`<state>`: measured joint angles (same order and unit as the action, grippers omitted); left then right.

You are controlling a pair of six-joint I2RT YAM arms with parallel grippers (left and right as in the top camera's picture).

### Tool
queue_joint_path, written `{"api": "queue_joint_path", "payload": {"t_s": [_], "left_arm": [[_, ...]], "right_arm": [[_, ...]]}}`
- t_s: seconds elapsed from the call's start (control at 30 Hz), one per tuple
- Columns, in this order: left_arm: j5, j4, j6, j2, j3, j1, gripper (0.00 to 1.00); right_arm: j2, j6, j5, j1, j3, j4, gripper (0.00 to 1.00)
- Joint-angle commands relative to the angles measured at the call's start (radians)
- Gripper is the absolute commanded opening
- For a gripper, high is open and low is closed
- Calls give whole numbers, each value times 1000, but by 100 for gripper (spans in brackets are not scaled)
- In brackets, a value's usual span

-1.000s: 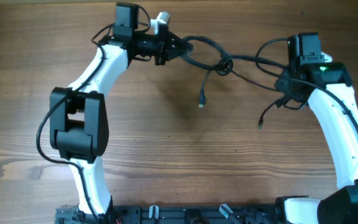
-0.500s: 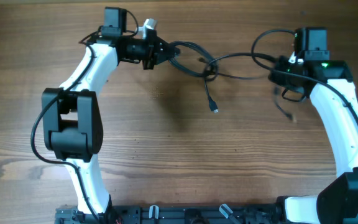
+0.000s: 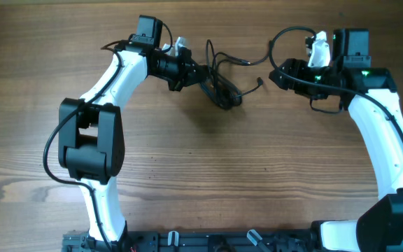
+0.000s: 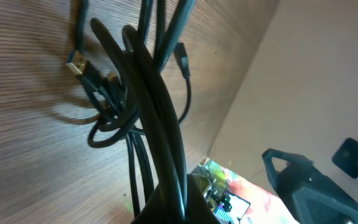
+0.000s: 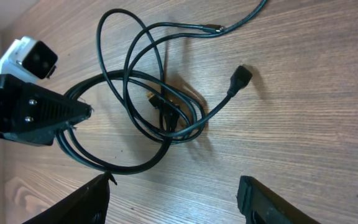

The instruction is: Untangle cables

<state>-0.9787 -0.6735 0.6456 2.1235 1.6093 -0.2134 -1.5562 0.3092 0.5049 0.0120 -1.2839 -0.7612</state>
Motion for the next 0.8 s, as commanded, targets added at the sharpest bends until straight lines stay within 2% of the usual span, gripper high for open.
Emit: {"api": "queue_joint_path", "payload": {"t_s": [0.0, 0.07, 0.13, 0.27, 0.37, 0.5, 0.57, 0.63, 0.7, 0.73, 0.77], "left_arm": [[25, 18, 208, -18, 8, 0, 4], [-14, 53, 377, -18, 8, 0, 4], [-87, 102, 485, -18, 8, 0, 4], [-238, 225, 815, -18, 8, -1, 4], [-281, 254, 911, -18, 8, -1, 4], [-275, 255, 933, -18, 8, -1, 4], [-196, 253, 910, -18, 8, -3, 4], [-51, 233, 872, -18, 8, -16, 4], [192, 165, 793, -18, 8, -47, 4], [389, 99, 750, -18, 8, -81, 13], [497, 70, 719, -18, 8, -101, 31]], "right_arm": [[-20, 51, 7, 7, 21, -3, 68], [-32, 51, 20, 15, 22, -2, 68], [-39, 50, 20, 28, 22, -1, 68], [-53, 63, 19, 70, 22, 21, 68], [-72, 98, 13, 85, 22, 37, 68], [-88, 110, 17, 86, 23, 47, 68], [-88, 109, 17, 86, 22, 46, 68], [-88, 109, 16, 86, 22, 46, 68], [-88, 109, 16, 86, 23, 46, 68], [-88, 108, 16, 86, 22, 45, 68], [-88, 105, 16, 86, 23, 43, 68]]}}
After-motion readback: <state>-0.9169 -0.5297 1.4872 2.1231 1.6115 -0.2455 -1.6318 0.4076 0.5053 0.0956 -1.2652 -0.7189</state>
